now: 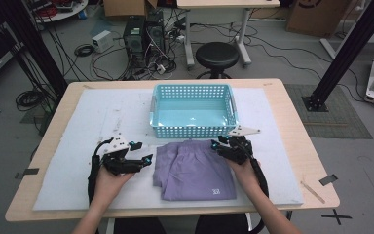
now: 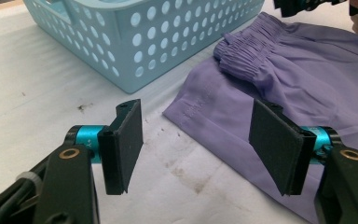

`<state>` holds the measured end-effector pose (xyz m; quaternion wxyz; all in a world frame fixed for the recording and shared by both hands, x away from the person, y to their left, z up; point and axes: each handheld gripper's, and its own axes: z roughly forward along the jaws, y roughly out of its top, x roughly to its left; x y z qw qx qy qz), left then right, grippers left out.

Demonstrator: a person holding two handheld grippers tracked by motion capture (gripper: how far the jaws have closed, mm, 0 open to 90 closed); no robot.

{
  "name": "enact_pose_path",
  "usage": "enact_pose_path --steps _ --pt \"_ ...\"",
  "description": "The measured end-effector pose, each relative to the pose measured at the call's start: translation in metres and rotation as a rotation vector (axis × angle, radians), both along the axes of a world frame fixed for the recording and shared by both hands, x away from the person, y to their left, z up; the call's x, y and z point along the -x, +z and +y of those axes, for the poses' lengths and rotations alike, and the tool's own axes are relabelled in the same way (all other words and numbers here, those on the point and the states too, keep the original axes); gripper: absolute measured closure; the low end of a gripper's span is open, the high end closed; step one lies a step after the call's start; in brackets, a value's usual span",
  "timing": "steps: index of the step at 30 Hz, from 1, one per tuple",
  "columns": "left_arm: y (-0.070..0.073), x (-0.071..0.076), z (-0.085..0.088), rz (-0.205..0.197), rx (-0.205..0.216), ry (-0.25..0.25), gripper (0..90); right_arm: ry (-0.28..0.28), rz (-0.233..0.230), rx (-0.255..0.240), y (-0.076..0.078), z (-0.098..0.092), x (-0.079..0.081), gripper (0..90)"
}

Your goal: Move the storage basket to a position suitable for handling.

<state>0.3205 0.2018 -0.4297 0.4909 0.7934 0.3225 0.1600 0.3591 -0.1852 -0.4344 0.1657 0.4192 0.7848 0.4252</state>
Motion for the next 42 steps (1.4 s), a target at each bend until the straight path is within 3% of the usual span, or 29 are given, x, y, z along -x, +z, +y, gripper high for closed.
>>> enact_pose_path --steps 3,4,5,7,8,14,17,23,28,35,42 --pt "0.0 0.001 -0.002 -0.003 -0.012 -0.006 35.0 -0.027 0.042 0.035 -0.004 0.01 -0.006 54.4" --pt "-0.001 0.001 -0.002 -0.001 -0.013 -0.008 35.0 -0.035 0.061 0.036 -0.006 0.012 -0.008 55.4" --pt "-0.001 0.0 -0.002 -0.001 -0.012 -0.01 35.0 -0.026 0.077 0.029 -0.008 0.013 -0.01 62.4" --pt "-0.001 0.0 -0.002 0.002 -0.013 -0.011 35.0 0.002 0.071 0.031 -0.008 0.014 -0.01 78.4" --pt "-0.002 0.0 -0.002 0.006 -0.009 -0.009 35.0 0.012 0.054 0.045 -0.006 0.015 -0.008 82.2" --pt "-0.003 0.0 -0.003 0.005 -0.013 -0.008 35.0 -0.013 0.029 0.05 -0.005 0.011 -0.005 84.5" --pt "-0.001 0.0 -0.002 -0.005 -0.011 -0.005 35.0 -0.019 0.018 0.037 -0.004 0.011 -0.003 78.0" --pt "0.004 0.001 0.003 -0.02 0.009 -0.002 34.2 -0.013 -0.042 0.016 0.009 0.001 0.006 55.9" --pt "0.008 0.001 0.008 -0.033 0.023 0.0 32.1 -0.057 -0.075 -0.028 0.022 -0.026 0.018 41.2" --pt "0.013 0.003 0.007 -0.067 0.003 0.026 30.5 -0.13 -0.121 -0.048 0.024 -0.065 0.035 33.3" --pt "0.017 0.002 0.002 -0.089 -0.004 0.051 30.4 -0.191 -0.117 -0.075 0.022 -0.084 0.037 29.7"
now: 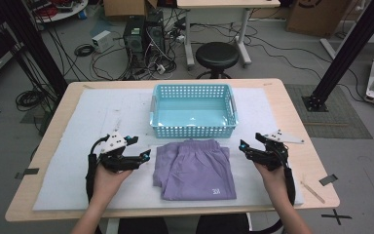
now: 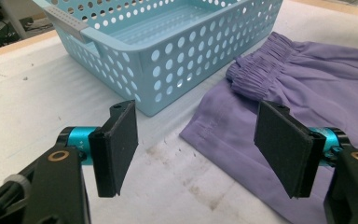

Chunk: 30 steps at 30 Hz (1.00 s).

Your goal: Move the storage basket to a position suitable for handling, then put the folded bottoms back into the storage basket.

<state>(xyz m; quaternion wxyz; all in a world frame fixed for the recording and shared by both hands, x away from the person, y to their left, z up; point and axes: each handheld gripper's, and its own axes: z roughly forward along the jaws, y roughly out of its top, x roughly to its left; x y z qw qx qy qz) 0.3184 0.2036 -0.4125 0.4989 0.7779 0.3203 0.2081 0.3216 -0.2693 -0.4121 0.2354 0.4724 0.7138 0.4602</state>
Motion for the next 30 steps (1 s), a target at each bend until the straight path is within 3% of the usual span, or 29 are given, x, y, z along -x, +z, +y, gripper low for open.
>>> enact_pose_path --steps 6,19,24,30 --pt "-0.001 -0.001 -0.002 0.007 -0.011 0.002 30.4 -0.006 -0.009 0.002 0.0 -0.003 0.002 29.4" --pt "0.0 0.001 -0.005 0.02 0.014 -0.01 29.8 0.01 -0.015 0.003 -0.001 0.002 0.007 28.3" --pt "-0.001 0.003 -0.008 0.109 0.067 -0.018 29.7 0.037 -0.021 0.018 -0.003 0.007 0.011 27.6" --pt "-0.007 0.015 -0.009 0.081 0.032 -0.003 29.7 0.062 -0.05 0.061 -0.006 0.01 0.02 27.5"
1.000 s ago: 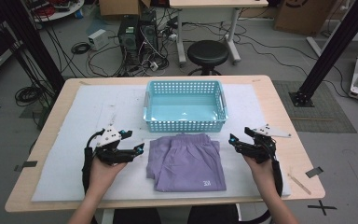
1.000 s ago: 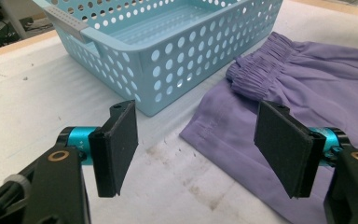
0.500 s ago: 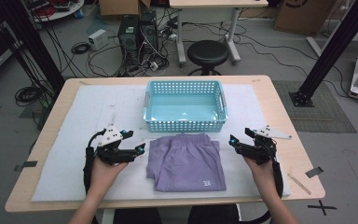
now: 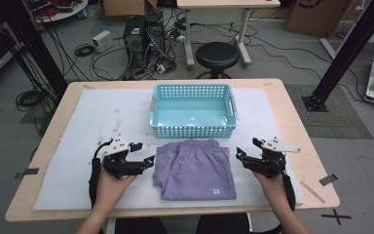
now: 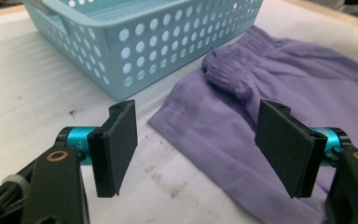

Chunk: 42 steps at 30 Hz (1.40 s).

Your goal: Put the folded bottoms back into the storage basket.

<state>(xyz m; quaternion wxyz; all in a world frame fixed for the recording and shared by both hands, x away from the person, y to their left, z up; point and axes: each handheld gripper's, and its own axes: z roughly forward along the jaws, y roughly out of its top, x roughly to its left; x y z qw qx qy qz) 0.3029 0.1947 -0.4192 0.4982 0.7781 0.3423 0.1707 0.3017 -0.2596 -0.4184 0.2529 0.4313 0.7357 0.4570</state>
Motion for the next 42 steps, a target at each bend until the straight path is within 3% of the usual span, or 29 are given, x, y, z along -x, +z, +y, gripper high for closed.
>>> enact_pose_path --steps 5,16,20,22,25,32,37,42 --pt "-0.004 0.009 0.002 0.018 0.006 0.012 29.7 0.001 0.005 0.032 -0.005 -0.004 0.006 28.1" --pt "-0.024 0.019 -0.007 0.213 0.049 0.03 29.8 0.003 0.032 0.013 -0.011 -0.009 0.009 28.2" --pt "-0.028 0.018 -0.01 0.248 0.05 0.036 29.8 0.016 0.028 0.019 -0.011 -0.007 0.01 28.2" --pt "-0.032 0.017 -0.01 0.285 0.064 0.039 29.8 0.021 0.033 0.02 -0.011 -0.006 0.01 28.2" --pt "-0.034 0.016 -0.012 0.297 0.065 0.032 29.8 0.028 0.042 0.016 -0.012 -0.005 0.01 28.2" --pt "-0.035 0.012 -0.015 0.351 0.124 0.013 29.7 0.054 0.061 0.017 -0.013 0.0 0.011 28.2" --pt "-0.036 0.011 -0.02 0.381 0.158 0.009 29.1 0.075 0.111 0.016 -0.015 0.006 0.012 27.3" --pt "-0.037 0.009 -0.027 0.415 0.204 0.001 27.3 0.075 0.194 -0.054 -0.018 0.008 0.011 26.1"
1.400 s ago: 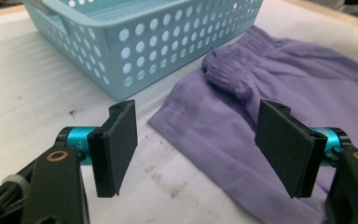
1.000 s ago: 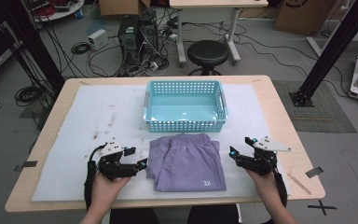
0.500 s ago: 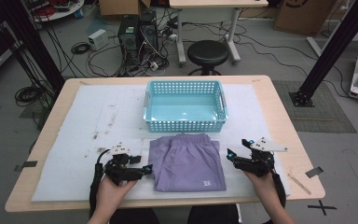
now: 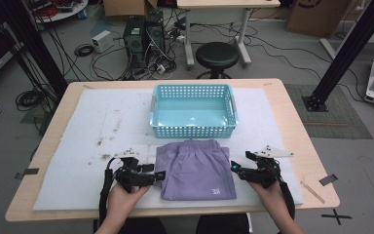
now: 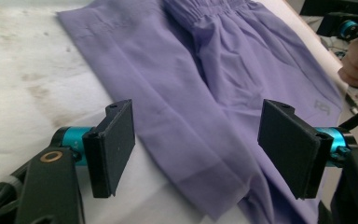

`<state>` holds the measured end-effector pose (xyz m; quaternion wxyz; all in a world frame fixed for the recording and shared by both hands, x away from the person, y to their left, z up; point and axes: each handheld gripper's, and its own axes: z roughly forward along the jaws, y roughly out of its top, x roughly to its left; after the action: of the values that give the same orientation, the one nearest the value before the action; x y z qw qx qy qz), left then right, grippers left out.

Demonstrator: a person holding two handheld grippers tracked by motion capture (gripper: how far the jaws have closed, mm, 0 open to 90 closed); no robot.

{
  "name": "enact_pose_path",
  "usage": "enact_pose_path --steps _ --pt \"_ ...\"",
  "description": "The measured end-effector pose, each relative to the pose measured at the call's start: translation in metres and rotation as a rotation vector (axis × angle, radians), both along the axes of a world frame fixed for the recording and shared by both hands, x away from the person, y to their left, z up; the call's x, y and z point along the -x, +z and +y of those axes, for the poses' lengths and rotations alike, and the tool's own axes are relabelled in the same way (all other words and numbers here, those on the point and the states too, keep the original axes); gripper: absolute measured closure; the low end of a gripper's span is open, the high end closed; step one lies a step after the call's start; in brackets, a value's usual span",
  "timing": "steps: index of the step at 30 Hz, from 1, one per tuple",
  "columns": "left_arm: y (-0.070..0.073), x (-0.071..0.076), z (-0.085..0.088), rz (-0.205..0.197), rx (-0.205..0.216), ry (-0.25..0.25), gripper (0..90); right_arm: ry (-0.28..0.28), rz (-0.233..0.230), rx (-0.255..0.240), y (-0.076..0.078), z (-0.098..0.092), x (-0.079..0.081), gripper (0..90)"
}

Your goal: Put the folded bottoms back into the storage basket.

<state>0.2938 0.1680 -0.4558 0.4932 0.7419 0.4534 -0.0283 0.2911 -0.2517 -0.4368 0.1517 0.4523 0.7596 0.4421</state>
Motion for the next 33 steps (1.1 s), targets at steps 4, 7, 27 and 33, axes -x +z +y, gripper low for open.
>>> enact_pose_path --steps 4,7,27,33 --pt "0.0 -0.001 -0.008 0.002 0.003 -0.013 27.3 0.005 0.084 -0.034 -0.004 0.003 -0.004 26.2" --pt "0.0 -0.001 -0.018 -0.003 -0.002 -0.033 27.7 0.024 0.14 -0.025 -0.008 0.009 -0.005 26.1" --pt "0.011 0.009 -0.007 -0.057 -0.139 0.056 26.4 0.073 0.179 0.002 -0.013 0.025 -0.005 31.0" --pt "0.006 0.005 -0.015 -0.003 -0.087 0.03 23.1 0.07 0.186 -0.001 -0.013 0.027 -0.005 31.1"
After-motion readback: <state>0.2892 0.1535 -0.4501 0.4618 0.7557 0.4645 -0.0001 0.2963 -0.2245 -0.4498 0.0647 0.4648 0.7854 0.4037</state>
